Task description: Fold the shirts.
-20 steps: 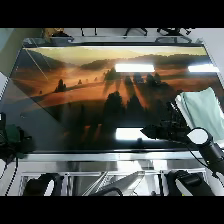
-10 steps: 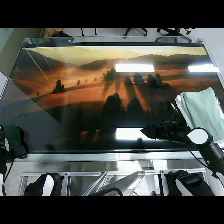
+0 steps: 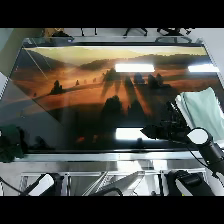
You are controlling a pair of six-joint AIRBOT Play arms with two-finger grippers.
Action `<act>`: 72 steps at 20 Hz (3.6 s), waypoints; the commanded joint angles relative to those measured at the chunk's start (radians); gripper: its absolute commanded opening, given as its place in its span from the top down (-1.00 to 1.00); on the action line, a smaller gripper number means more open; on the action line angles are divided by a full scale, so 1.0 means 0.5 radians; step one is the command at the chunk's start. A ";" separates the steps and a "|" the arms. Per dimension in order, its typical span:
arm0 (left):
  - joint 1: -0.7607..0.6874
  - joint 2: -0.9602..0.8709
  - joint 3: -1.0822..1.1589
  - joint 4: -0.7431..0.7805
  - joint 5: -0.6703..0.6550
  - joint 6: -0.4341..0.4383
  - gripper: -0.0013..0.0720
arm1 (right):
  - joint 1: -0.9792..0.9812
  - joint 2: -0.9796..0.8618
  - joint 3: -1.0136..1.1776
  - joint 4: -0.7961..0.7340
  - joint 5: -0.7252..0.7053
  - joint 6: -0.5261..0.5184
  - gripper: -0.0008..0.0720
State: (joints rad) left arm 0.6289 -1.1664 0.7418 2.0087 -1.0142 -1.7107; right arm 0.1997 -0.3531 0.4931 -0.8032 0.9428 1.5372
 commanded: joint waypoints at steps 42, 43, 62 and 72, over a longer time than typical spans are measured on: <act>-2.158 0.111 1.306 -0.954 -0.729 0.404 -0.92 | 0.005 -0.342 0.108 0.125 0.017 -0.301 -0.05; -2.053 0.131 1.198 -1.015 -0.724 0.407 -0.92 | 0.006 -0.414 0.108 0.200 0.016 -0.386 -0.38; -1.396 -0.745 0.362 -2.925 -0.146 1.590 -0.70 | 0.603 -1.839 0.741 0.860 -0.968 -1.303 -0.36; -1.161 -0.249 0.362 -2.925 -0.416 1.502 0.92 | 0.587 -1.585 0.951 0.748 -0.784 -1.398 0.93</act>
State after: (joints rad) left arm 0.0196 -1.3911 0.9230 0.5480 -1.1767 -0.9287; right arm 0.4988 -1.2423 0.9382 -0.4080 0.5343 0.8532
